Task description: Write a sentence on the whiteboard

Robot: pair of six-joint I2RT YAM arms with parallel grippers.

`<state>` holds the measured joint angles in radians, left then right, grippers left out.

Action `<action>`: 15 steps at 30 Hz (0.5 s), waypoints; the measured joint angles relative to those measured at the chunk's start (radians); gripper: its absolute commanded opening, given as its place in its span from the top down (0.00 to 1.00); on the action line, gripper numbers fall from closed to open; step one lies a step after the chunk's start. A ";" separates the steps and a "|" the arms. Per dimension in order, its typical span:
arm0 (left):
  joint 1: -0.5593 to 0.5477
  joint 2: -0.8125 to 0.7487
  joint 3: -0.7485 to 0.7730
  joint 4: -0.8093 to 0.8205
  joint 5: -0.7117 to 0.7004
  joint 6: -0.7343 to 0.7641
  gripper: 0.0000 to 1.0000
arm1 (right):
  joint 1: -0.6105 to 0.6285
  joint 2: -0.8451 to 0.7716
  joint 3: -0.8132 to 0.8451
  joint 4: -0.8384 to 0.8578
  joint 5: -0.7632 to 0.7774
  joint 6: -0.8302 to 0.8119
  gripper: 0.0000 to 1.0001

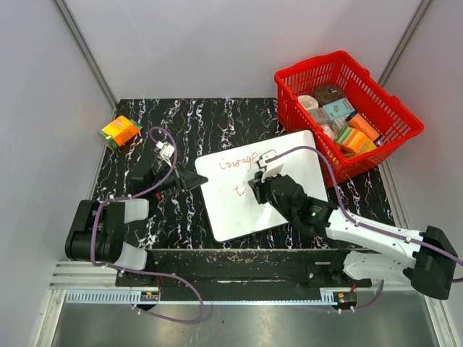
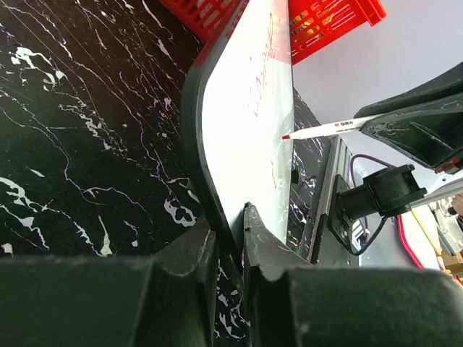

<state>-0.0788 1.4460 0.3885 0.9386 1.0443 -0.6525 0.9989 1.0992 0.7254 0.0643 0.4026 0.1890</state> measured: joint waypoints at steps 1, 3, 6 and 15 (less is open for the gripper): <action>0.000 0.000 0.001 -0.003 0.000 0.000 1.00 | 0.006 0.002 0.000 -0.001 0.009 -0.005 1.00; -0.001 0.000 0.003 -0.004 0.000 0.001 1.00 | 0.035 0.003 0.000 -0.001 0.041 -0.017 1.00; -0.001 0.000 0.004 -0.006 0.000 0.002 1.00 | 0.106 0.003 0.000 -0.001 0.118 -0.049 1.00; -0.001 0.000 0.004 -0.008 0.000 0.002 1.00 | 0.227 0.015 0.000 -0.001 0.304 -0.105 1.00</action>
<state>-0.0799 1.4460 0.3927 0.9302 1.0447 -0.6506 1.2259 1.1141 0.7254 0.0635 0.7067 0.0845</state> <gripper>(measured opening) 0.177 0.170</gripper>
